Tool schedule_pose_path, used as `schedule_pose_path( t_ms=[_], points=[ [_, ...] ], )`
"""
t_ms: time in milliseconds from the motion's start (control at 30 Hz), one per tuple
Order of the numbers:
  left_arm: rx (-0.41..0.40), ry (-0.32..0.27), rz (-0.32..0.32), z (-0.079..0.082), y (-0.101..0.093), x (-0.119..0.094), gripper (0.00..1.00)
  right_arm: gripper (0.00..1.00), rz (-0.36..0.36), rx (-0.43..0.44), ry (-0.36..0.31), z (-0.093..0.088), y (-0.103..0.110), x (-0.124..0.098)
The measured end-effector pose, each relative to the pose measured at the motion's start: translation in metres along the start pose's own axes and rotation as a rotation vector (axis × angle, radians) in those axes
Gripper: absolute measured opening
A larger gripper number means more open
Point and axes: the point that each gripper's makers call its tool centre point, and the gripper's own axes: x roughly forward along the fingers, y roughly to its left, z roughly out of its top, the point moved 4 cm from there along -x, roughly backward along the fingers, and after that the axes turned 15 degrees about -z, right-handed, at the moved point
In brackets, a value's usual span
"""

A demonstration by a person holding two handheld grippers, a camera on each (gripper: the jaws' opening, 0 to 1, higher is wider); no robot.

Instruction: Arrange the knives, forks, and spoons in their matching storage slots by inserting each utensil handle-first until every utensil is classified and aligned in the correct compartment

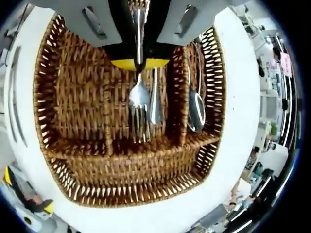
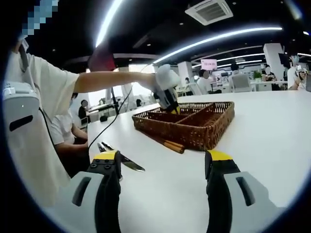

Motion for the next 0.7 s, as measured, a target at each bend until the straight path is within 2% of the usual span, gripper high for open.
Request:
schedule_pose_path(
  t_ms=[467, 700],
  points=[
    [-0.010, -0.033, -0.009, -0.0021, 0.0042, -0.0001, 0.02, 0.73, 0.000, -0.007, 0.006, 0.0002, 0.0024, 0.0016],
    [-0.014, -0.068, -0.017, -0.0043, 0.0038, -0.0006, 0.03, 0.73, 0.001, -0.017, 0.010, 0.0008, 0.0053, 0.0016]
  ],
)
